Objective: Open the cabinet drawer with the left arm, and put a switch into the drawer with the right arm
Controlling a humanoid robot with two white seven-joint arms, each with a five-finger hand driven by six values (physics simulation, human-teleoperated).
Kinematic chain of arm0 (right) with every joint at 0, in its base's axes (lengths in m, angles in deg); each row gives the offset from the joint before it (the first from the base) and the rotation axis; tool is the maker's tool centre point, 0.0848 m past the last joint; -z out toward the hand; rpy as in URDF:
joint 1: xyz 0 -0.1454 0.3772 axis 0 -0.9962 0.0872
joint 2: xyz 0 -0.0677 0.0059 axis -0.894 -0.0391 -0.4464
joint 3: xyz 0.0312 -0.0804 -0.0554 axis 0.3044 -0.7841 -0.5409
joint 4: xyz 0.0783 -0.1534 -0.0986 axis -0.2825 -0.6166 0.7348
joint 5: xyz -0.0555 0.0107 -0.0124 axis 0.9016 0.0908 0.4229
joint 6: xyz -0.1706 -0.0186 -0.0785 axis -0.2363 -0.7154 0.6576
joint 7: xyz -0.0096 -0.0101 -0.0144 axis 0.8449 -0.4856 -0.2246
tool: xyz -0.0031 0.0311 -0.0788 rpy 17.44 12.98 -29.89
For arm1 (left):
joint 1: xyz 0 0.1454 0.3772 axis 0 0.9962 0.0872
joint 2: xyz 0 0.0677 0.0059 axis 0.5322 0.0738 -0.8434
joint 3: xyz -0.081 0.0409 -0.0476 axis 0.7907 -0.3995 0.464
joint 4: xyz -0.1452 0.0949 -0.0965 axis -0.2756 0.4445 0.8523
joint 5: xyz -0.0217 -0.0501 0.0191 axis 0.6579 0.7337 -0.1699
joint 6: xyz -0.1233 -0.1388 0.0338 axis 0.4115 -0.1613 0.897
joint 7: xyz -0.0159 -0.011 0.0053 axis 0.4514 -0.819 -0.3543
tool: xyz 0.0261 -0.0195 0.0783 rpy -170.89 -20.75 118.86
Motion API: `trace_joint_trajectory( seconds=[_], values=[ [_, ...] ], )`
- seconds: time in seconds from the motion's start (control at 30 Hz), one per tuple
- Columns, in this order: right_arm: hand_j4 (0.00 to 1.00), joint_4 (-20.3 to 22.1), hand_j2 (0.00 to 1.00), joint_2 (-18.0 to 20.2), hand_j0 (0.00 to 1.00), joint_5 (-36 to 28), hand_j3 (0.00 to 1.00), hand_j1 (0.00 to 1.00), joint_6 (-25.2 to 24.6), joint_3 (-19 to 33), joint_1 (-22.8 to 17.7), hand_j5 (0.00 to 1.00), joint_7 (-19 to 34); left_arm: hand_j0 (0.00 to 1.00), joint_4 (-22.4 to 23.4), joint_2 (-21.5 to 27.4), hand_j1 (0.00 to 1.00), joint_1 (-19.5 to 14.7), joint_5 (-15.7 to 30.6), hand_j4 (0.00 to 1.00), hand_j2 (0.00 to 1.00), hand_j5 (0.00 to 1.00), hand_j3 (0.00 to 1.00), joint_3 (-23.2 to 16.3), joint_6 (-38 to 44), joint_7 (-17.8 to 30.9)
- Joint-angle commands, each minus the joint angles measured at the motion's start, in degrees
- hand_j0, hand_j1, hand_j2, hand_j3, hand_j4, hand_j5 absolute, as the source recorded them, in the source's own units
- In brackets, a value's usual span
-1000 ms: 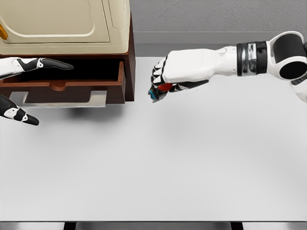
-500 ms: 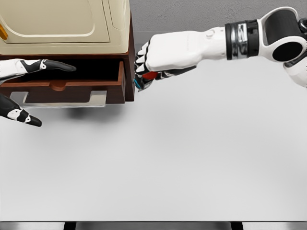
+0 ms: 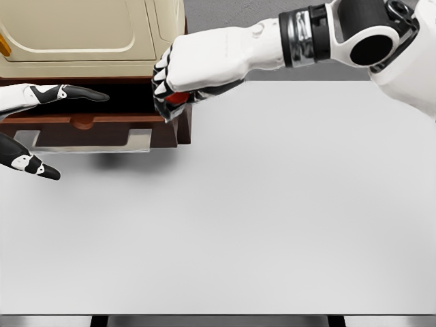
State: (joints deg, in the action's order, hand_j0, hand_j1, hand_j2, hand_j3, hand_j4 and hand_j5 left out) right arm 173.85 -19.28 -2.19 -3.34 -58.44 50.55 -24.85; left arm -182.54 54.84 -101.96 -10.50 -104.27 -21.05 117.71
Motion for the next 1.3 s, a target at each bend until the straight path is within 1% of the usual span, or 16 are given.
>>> trace_joint_trajectory(
  seconds=[0.0, 0.1, 0.2, 0.3, 0.4, 0.47, 0.6, 0.67, 0.73, 0.8, 0.9, 0.93, 0.97, 1.0, 1.17, 1.27],
  values=[
    [0.48, -1.90, 0.48, -2.54, 0.48, -0.28, 0.48, 0.48, -0.17, -0.84, 0.09, 0.48, -0.04, 1.00, 0.00, 0.07, 1.00, 0.00, 0.56, 1.00, 1.00, 1.00, 1.00, 0.08, 0.15, -0.02],
    [0.48, -4.80, 0.48, -4.56, 0.48, -0.28, 0.48, 0.48, -0.17, -1.46, 0.88, 0.48, -0.04, 1.00, 0.00, 0.07, 1.00, 0.00, 0.56, 1.00, 1.00, 1.00, 1.00, 0.08, 0.15, -0.02],
    [0.48, -8.58, 0.48, -7.20, 0.48, -0.28, 0.48, 0.48, -0.17, -2.25, 1.93, 0.48, -0.04, 1.00, 0.00, 0.07, 1.00, 0.00, 0.47, 1.00, 1.00, 1.00, 1.00, 0.08, 0.15, -0.02],
    [0.48, -11.57, 0.48, -8.78, 0.48, -0.20, 0.48, 0.48, -0.17, -2.34, 2.64, 0.48, -0.04, 1.00, 0.00, 0.07, 1.00, 0.00, 0.56, 1.00, 1.00, 1.00, 1.00, 0.08, 0.15, -0.02],
    [0.48, -14.38, 0.48, -10.01, 0.48, -0.20, 0.48, 0.48, -0.17, -2.42, 3.08, 0.48, -0.04, 1.00, 0.00, 0.07, 1.00, 0.00, 0.47, 1.00, 1.00, 1.00, 1.00, 0.08, 0.15, -0.02],
    [0.48, -15.26, 0.48, -10.36, 0.48, -0.20, 0.48, 0.48, -0.17, -2.51, 3.43, 0.48, -0.04, 1.00, 0.00, 0.07, 1.00, 0.08, 0.47, 1.00, 1.00, 1.00, 1.00, 0.08, 0.15, -0.02],
    [0.48, -18.34, 0.48, -11.59, 0.48, -0.11, 0.48, 0.48, -0.17, -3.21, 3.86, 0.48, -0.04, 1.00, 0.00, 0.07, 1.00, 0.17, 0.47, 1.00, 1.00, 1.00, 1.00, 0.08, 0.15, -0.02],
    [0.48, -20.18, 0.48, -13.17, 0.48, -0.11, 0.48, 0.48, -0.17, -3.65, 4.22, 0.48, -0.04, 1.00, 0.00, 0.07, 1.00, 0.52, 0.47, 1.00, 1.00, 1.00, 1.00, 0.08, 0.15, -0.02],
    [0.48, -20.62, 0.48, -13.70, 0.48, -0.11, 0.48, 0.48, -0.17, -3.65, 4.31, 0.48, -0.04, 1.00, 0.00, 0.07, 1.00, 0.52, 0.38, 1.00, 1.00, 1.00, 1.00, 0.08, 0.15, -0.02],
    [0.48, -23.26, 0.48, -14.84, 0.48, -0.02, 0.48, 0.48, -0.17, -3.92, 4.31, 0.48, -0.04, 1.00, 0.00, 0.07, 1.00, 0.52, 0.47, 1.00, 1.00, 1.00, 1.00, 0.08, 0.15, -0.02],
    [0.49, -25.28, 0.49, -15.37, 0.49, -0.02, 0.49, 0.49, -0.17, -4.18, 4.48, 0.49, -0.04, 1.00, 0.00, 0.07, 1.00, 0.52, 0.38, 1.00, 1.00, 1.00, 1.00, 0.08, 0.15, -0.02],
    [0.51, -25.46, 0.51, -15.72, 0.51, 0.15, 0.51, 0.51, -0.17, -4.18, 4.66, 0.51, -0.04, 1.00, 0.00, 0.07, 1.00, 0.52, 0.38, 1.00, 1.00, 1.00, 1.00, 0.08, 0.15, -0.02],
    [0.68, -25.37, 0.68, -15.72, 0.68, 0.24, 0.68, 0.68, -0.17, -4.18, 4.66, 0.68, -0.04, 1.00, 0.00, 0.07, 1.00, 0.52, 0.38, 1.00, 1.00, 1.00, 1.00, 0.08, 0.15, -0.02],
    [1.00, -25.37, 1.00, -15.72, 1.00, 0.33, 1.00, 1.00, -0.89, -4.18, 4.66, 1.00, -0.04, 1.00, 0.00, 0.07, 1.00, 0.52, 0.38, 1.00, 1.00, 1.00, 1.00, 0.08, 0.15, -0.02],
    [1.00, -25.28, 1.00, -16.16, 1.00, 0.42, 1.00, 1.00, -1.42, -4.71, 4.66, 1.00, -0.04, 1.00, 0.00, 0.07, 1.00, 0.52, 0.38, 1.00, 1.00, 1.00, 1.00, 0.08, 0.15, -0.02],
    [1.00, -24.40, 1.00, -15.90, 1.00, 0.33, 1.00, 1.00, -0.17, -4.71, 4.57, 1.00, -0.04, 1.00, 0.00, 0.15, 1.00, 0.52, 0.38, 1.00, 1.00, 1.00, 1.00, 0.17, 0.15, -0.02]
  ],
)
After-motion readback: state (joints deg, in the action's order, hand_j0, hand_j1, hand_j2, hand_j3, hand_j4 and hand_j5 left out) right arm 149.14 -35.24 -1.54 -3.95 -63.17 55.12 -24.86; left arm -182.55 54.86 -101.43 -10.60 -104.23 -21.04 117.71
